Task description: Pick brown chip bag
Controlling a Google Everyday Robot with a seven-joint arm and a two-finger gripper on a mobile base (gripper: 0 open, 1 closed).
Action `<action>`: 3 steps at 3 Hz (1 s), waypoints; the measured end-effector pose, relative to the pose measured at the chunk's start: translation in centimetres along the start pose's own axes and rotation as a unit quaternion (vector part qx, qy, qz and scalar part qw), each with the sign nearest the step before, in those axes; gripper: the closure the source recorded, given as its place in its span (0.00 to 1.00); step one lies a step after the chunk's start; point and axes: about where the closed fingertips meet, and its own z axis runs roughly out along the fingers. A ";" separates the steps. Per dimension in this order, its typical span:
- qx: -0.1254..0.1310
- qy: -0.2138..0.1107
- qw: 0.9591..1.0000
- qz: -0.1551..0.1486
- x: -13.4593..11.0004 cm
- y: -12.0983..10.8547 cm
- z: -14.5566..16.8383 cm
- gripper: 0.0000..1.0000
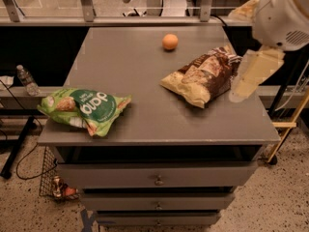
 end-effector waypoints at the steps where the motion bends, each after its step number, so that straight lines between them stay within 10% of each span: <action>1: -0.017 -0.029 0.999 -0.036 -1.2 -1.9 6.3 0.00; 3: -0.039 -0.024 0.999 -0.004 1.1 -2.7 7.4 0.00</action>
Offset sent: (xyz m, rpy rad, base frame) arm 0.0394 0.0251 -0.0332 0.0133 0.0009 0.0866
